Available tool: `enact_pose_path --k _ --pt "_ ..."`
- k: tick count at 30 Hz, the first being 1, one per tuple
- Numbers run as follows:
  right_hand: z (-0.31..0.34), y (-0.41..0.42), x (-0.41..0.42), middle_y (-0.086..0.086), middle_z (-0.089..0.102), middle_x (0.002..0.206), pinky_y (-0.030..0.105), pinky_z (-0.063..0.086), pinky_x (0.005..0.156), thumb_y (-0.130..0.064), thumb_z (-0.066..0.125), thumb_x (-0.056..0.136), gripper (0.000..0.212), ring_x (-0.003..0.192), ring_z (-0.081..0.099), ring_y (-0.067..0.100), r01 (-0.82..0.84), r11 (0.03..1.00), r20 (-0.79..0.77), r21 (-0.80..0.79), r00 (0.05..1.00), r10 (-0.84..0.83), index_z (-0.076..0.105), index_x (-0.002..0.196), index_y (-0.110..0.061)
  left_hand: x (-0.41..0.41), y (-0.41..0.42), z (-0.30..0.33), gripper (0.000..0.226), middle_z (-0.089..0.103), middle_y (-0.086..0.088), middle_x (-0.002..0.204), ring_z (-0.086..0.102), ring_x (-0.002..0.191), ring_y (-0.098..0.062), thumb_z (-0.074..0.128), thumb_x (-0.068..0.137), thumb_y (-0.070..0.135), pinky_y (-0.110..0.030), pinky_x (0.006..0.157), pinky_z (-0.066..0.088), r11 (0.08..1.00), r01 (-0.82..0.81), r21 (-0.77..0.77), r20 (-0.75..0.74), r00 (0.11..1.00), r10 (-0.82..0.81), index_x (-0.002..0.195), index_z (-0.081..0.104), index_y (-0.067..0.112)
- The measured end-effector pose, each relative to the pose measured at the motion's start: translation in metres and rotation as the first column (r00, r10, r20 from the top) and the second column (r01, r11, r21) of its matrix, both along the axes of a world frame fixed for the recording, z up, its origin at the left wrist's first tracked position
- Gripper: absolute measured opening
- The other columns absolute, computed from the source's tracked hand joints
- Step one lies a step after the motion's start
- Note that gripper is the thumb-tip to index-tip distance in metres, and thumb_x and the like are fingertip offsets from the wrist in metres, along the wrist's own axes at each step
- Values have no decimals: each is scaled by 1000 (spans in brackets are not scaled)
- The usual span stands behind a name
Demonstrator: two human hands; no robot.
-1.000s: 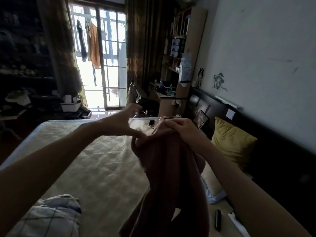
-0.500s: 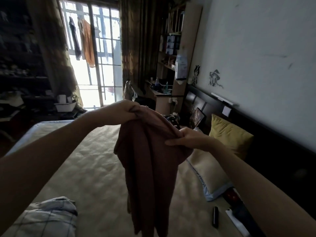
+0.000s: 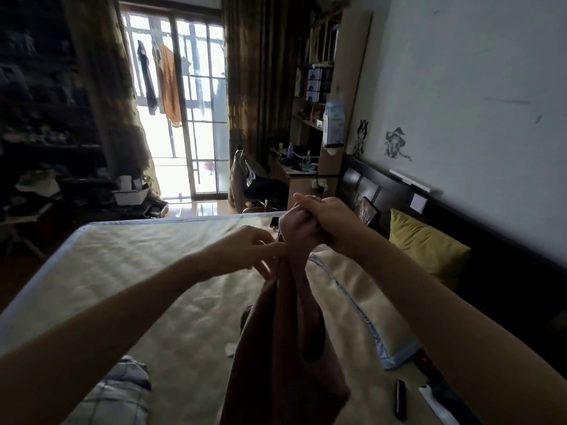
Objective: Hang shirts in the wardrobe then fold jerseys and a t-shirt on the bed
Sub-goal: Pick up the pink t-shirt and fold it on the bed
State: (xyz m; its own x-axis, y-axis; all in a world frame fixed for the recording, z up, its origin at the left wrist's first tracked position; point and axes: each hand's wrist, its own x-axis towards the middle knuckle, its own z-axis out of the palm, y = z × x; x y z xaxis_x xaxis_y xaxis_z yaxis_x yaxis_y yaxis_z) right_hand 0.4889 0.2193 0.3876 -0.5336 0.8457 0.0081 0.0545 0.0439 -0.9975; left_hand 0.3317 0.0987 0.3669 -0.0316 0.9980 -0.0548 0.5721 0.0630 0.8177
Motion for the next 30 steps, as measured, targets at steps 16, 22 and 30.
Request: enact_pose_path --k 16,22,30 --pt "30 18 54 14 73 93 28 60 63 -42 60 97 44 74 70 20 258 966 261 25 931 -255 66 96 1 -6 14 -2 29 69 -21 90 61 75 -18 55 102 27 -23 59 49 955 -160 249 118 984 134 105 70 3" --pt "33 -20 71 -9 65 124 16 50 83 -67 76 67 74 113 63 5 -268 747 453 608 890 -49 60 126 -24 9 17 44 28 71 -8 79 58 71 -3 60 98 35 -24 65 49 929 72 363 -130 991 -27 86 73 14" --pt "-9 -32 58 2 74 92 21 53 78 -18 62 97 12 85 71 12 -358 871 276 335 922 273 74 101 -15 1 6 71 32 73 -12 88 67 78 -13 67 88 44 -26 71 53 944 243 223 -182 962 -205 93 75 13"
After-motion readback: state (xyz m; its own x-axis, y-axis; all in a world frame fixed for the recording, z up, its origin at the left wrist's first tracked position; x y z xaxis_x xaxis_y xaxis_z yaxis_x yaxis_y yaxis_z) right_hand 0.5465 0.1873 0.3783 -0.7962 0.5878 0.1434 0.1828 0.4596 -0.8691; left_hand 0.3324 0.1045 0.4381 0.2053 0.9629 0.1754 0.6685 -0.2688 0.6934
